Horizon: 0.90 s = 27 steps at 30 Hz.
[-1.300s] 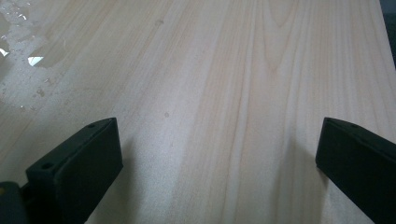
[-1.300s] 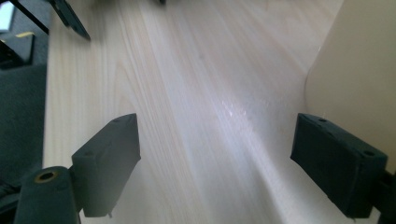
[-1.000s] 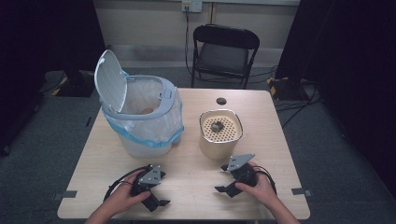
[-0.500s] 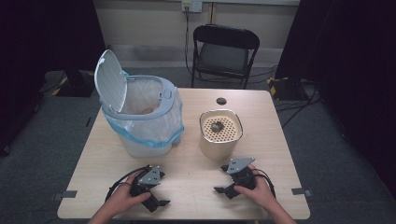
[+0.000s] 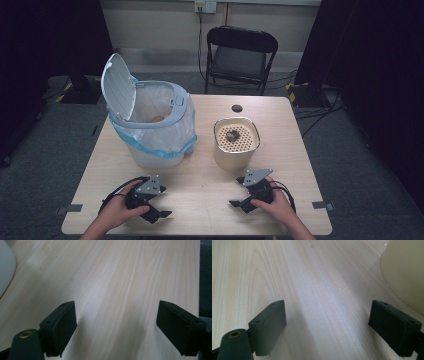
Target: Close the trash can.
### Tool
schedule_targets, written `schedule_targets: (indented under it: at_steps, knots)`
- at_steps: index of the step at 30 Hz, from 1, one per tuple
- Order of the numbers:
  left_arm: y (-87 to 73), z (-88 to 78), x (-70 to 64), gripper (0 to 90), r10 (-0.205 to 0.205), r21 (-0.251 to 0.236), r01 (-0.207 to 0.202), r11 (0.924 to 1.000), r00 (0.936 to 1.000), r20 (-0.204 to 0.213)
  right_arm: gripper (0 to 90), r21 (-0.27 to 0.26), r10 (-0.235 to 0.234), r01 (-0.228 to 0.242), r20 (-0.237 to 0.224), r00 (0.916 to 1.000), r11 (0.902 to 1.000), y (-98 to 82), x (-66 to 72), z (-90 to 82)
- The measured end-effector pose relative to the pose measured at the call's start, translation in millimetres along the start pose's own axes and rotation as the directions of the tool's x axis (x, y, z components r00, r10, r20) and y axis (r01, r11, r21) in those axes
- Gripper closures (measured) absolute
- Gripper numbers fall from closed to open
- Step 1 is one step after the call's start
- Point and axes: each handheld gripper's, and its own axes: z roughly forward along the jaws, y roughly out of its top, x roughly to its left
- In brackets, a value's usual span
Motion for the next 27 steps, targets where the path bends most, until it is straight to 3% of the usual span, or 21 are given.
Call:
schedule_targets:
  at_steps: [5,7,8,15,20,21,23,24,27]
  knots:
    - [-3.4,-18.6,3.0,16.0,-0.036,0.027,0.037,0.9990,0.9992,-0.017,13.4,0.001,0.000,0.000,0.002,1.0000,1.0000,0.0,0.0,-0.1]
    - [-4.9,-38.2,8.5,15.9,-0.087,0.006,0.087,0.9962,0.9956,-0.034,13.5,0.000,0.000,0.000,0.000,1.0000,1.0000,0.0,0.0,0.0]
    - [-5.1,-44.7,9.9,15.9,-0.116,-0.014,0.115,0.9933,0.9925,-0.040,13.4,0.000,0.000,0.000,-0.001,1.0000,1.0000,0.0,0.0,0.1]
    - [-0.6,-95.7,20.4,16.4,-0.213,-0.023,0.212,0.9771,0.9729,-0.090,13.4,0.001,0.000,0.000,0.002,1.0000,1.0000,0.0,0.1,-0.1]
    - [2.8,-128.1,27.9,19.6,-0.253,-0.026,0.252,0.9675,0.9608,-0.113,13.4,0.002,0.001,-0.001,0.004,1.0000,1.0000,0.0,0.3,-0.2]
    - [3.2,-133.0,29.4,19.6,-0.260,-0.022,0.260,0.9655,0.9577,-0.123,13.4,0.002,0.001,-0.001,0.004,1.0000,1.0000,-0.1,0.3,-0.2]
    - [3.4,-138.2,32.0,19.6,-0.256,-0.011,0.257,0.9663,0.9578,-0.130,13.4,0.002,0.002,-0.002,0.005,1.0000,1.0000,0.0,0.3,-0.2]
    - [4.7,-147.1,36.4,19.7,-0.267,-0.004,0.269,0.9632,0.9528,-0.146,13.4,0.002,0.001,-0.001,0.004,1.0000,1.0000,0.0,0.3,-0.2]
    - [8.5,-156.5,40.4,19.6,-0.279,0.004,0.283,0.9592,0.9467,-0.162,13.4,0.002,0.001,-0.001,0.004,1.0000,1.0000,-0.1,0.3,-0.2]
